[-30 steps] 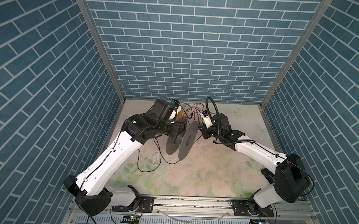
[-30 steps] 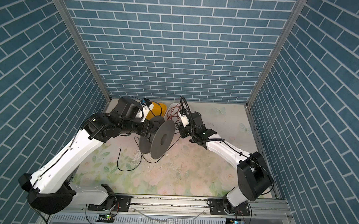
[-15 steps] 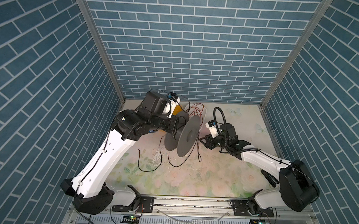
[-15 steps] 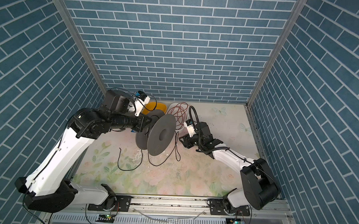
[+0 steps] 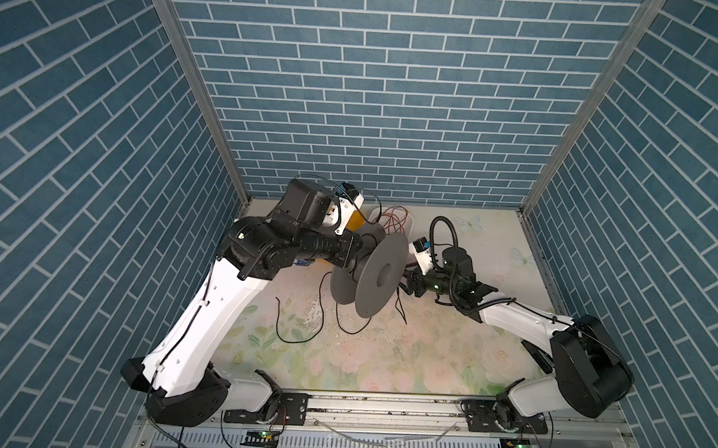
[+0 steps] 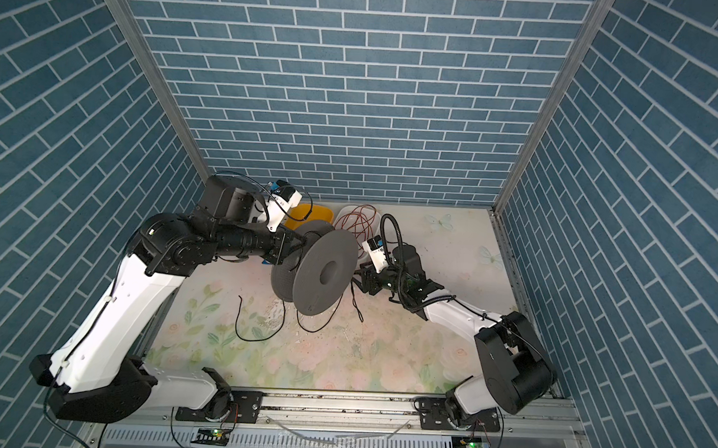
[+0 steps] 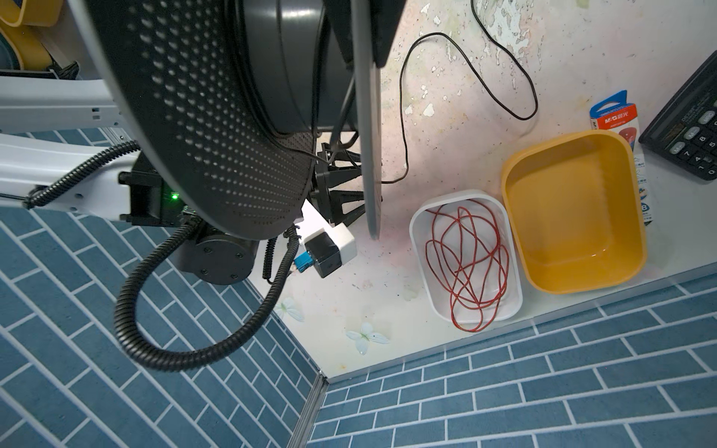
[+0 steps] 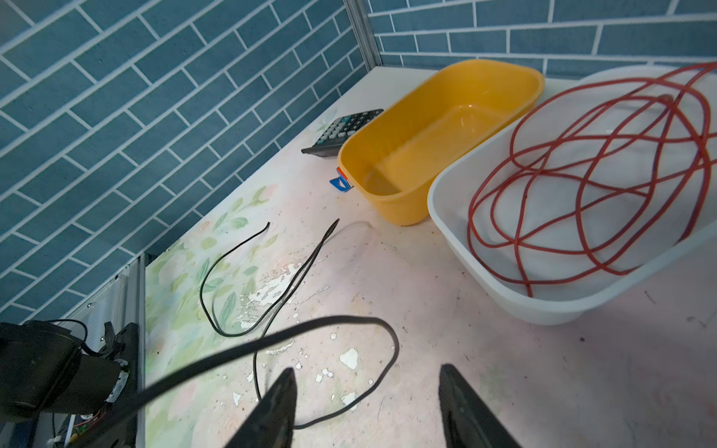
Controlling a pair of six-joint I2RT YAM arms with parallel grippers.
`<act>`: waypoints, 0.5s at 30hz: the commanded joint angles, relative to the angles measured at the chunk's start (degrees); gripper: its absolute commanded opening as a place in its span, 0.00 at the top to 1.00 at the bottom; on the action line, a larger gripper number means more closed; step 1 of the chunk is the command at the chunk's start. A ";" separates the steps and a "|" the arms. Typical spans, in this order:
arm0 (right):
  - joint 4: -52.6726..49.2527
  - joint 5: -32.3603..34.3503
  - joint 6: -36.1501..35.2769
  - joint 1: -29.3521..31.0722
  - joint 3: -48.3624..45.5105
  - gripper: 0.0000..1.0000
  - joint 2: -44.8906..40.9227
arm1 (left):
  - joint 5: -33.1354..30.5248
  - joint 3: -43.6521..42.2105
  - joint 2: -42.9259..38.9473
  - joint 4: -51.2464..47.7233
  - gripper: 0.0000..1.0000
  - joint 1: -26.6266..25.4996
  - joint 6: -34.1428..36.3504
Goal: Wrap the cables
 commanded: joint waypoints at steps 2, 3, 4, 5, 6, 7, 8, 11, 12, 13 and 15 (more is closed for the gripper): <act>5.86 0.56 2.03 -0.16 -0.08 0.41 -0.75 | 3.26 3.74 -0.90 2.33 1.00 0.29 -0.52; 7.80 -0.72 2.12 -0.16 -0.98 0.40 -1.09 | 4.05 4.53 -0.73 2.28 1.00 0.24 -0.47; 9.28 -2.20 2.05 -0.16 -1.64 0.40 -1.17 | 4.75 5.35 -0.51 2.12 1.00 0.26 -0.47; 10.15 -3.47 2.04 -0.16 -1.79 0.39 -1.09 | 5.34 5.88 -0.31 1.96 1.00 0.27 -0.52; 10.65 -5.02 1.83 -0.16 -1.72 0.39 -0.76 | 5.81 6.62 0.04 1.69 1.00 0.26 -0.47; 10.79 -7.21 1.54 -0.16 -1.25 0.39 -0.22 | 6.46 7.26 0.30 1.41 1.00 0.31 -0.55; 10.82 -8.70 1.43 -0.13 -0.80 0.38 0.23 | 7.02 7.64 0.55 1.25 1.00 0.27 -0.58; 11.70 -13.25 2.14 -0.16 1.07 0.38 1.89 | 8.73 8.52 0.84 1.20 1.00 0.28 -0.64; 10.69 -13.18 2.21 -0.15 1.97 0.38 2.41 | 8.57 8.81 0.74 1.20 1.00 0.29 -0.56; 8.24 -11.10 2.04 -0.09 3.03 0.38 2.77 | 7.95 9.18 0.64 1.07 1.00 0.30 -0.69; 2.92 -3.45 1.75 -0.16 4.17 0.38 2.72 | 6.13 9.93 0.50 0.77 1.00 0.29 -1.16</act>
